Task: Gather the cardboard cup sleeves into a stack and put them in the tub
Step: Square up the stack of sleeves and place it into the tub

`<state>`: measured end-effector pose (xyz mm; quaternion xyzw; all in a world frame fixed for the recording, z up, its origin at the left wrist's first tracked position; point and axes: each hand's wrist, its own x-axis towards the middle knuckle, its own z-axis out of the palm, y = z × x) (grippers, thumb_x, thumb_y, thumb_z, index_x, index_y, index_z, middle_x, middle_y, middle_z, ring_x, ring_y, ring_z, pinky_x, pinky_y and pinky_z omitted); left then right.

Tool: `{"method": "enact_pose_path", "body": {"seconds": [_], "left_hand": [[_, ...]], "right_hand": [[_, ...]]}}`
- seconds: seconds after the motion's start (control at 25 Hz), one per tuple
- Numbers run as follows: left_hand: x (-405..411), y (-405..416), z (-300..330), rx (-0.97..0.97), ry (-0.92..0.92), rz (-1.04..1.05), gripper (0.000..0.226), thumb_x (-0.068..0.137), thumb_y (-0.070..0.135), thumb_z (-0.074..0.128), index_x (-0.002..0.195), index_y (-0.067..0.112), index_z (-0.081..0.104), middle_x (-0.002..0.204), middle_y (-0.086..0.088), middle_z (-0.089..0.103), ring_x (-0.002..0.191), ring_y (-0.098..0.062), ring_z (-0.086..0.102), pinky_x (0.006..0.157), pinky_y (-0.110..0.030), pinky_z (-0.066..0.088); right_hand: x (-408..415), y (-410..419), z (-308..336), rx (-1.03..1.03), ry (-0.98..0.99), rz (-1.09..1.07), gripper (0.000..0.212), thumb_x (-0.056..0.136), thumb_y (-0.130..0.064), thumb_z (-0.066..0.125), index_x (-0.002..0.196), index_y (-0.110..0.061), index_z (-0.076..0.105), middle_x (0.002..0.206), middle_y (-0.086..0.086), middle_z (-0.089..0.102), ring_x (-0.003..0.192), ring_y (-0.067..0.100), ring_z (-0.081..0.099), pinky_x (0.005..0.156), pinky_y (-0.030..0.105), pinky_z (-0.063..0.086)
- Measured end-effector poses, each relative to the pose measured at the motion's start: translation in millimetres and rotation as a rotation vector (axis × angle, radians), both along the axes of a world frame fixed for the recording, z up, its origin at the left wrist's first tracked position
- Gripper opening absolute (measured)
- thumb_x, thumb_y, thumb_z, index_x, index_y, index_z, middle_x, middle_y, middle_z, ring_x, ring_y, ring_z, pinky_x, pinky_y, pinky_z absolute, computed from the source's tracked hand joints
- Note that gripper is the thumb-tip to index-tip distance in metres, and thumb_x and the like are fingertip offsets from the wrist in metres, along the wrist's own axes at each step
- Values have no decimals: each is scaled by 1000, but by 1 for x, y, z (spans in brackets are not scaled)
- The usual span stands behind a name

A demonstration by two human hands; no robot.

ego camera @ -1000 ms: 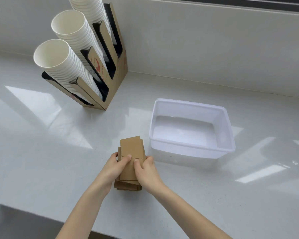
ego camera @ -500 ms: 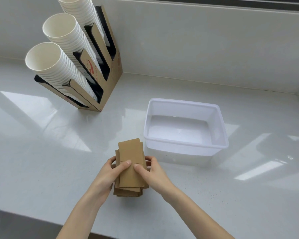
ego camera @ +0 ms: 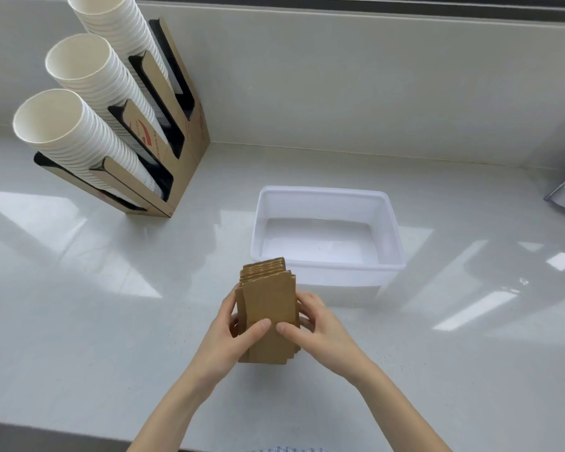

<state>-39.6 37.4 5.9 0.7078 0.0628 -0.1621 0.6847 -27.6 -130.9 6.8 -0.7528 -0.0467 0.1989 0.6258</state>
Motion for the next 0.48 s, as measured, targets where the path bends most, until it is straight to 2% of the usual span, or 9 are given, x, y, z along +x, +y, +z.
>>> {"method": "enact_pose_path", "body": {"seconds": [0.08, 0.16, 0.24, 0.4, 0.48], "left_hand": [[6, -6, 3, -1, -55, -51, 73, 67, 29, 66, 131, 41, 32, 116, 6, 63, 95, 2, 62, 66, -9, 51], [13, -15, 7, 12, -120, -124, 69, 70, 28, 65, 125, 52, 30, 120, 11, 60, 104, 3, 58, 78, -12, 51], [18, -24, 9, 39, -192, -191, 66, 74, 25, 62, 121, 55, 26, 126, 16, 53, 113, 4, 52, 88, -11, 47], [17, -40, 0, 84, -274, -278, 69, 80, 13, 57, 130, 41, 18, 136, 16, 37, 121, 12, 40, 90, -2, 36], [13, -44, -9, 126, -304, -319, 73, 81, 6, 54, 134, 34, 12, 136, 18, 32, 121, 14, 38, 91, -1, 33]], "right_hand": [[2, -11, 4, -4, -72, -31, 54, 81, -16, 64, 123, -40, 41, 128, -9, 47, 119, 2, 49, 101, 21, 42], [3, -21, 7, -13, -135, -71, 58, 75, -17, 64, 121, -44, 40, 128, -14, 46, 120, -1, 48, 100, 19, 43], [2, -31, 5, -7, -160, -109, 62, 73, -18, 64, 124, -43, 38, 131, -15, 46, 122, -1, 46, 100, 19, 43], [-6, -41, -10, -28, -149, -154, 72, 72, -17, 65, 126, -48, 30, 136, -10, 43, 126, -1, 42, 104, 17, 40], [-11, -40, -20, -68, -136, -156, 78, 69, -23, 65, 132, -43, 23, 137, -7, 40, 127, -1, 40, 103, 15, 38]]}}
